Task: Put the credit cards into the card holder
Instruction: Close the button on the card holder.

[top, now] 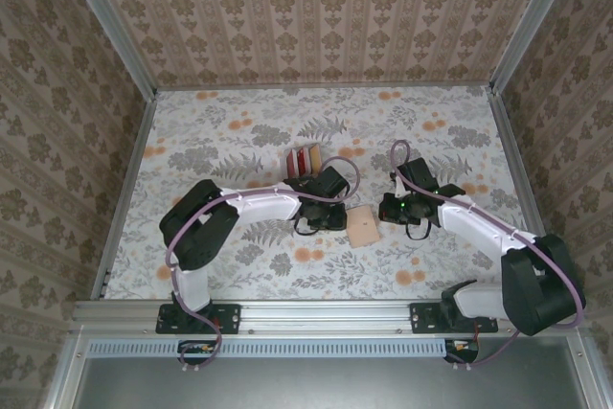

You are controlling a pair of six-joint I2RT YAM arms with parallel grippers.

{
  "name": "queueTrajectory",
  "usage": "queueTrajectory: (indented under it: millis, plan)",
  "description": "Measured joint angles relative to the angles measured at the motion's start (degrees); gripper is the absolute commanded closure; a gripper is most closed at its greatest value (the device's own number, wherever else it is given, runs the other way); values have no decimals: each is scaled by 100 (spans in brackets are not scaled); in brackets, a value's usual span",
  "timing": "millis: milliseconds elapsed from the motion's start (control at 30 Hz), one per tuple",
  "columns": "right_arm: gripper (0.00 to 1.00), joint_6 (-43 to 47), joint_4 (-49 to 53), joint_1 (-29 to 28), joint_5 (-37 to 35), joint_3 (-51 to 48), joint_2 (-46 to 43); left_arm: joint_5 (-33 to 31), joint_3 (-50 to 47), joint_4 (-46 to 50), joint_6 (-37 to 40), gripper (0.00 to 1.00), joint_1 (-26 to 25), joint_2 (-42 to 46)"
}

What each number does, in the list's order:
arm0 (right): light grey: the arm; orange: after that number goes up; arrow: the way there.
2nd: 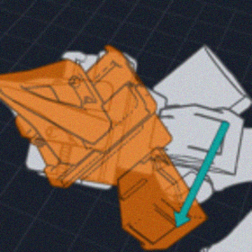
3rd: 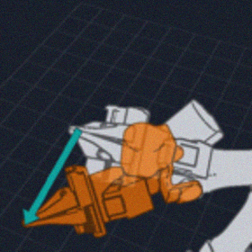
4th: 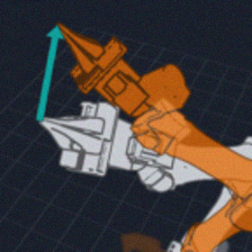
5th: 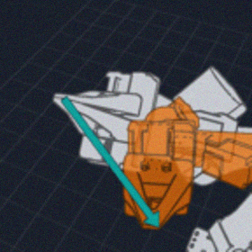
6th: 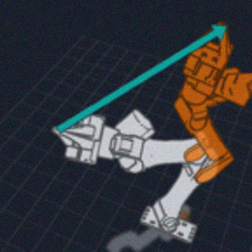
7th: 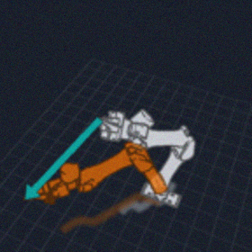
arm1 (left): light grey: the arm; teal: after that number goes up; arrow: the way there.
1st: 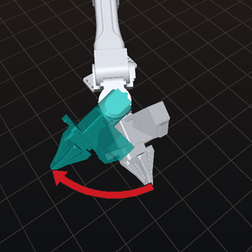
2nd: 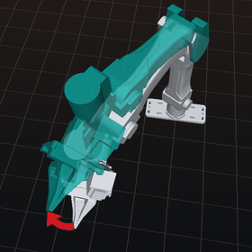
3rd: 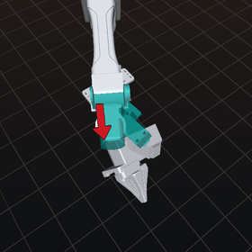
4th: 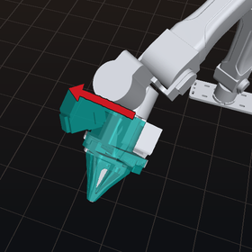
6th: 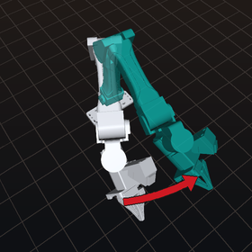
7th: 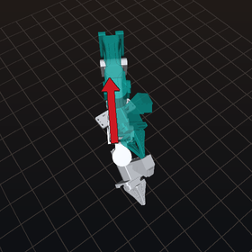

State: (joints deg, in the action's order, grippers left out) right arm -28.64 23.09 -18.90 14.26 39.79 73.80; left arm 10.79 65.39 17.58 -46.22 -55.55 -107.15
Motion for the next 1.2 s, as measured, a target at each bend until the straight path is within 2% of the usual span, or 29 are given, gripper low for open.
queueTrajectory:
  millis: [333,900,1200]
  plan:
    - [96,-4,-68,-138,424,-35,-15,39,0,-2,0,82,-63,-7]
    - [96,-24,-284,-608,514,-50,553,57,55,-2,-2,82,-116,-81]
    - [96,-22,-358,-649,501,2,739,59,57,-2,-2,82,-116,-83]
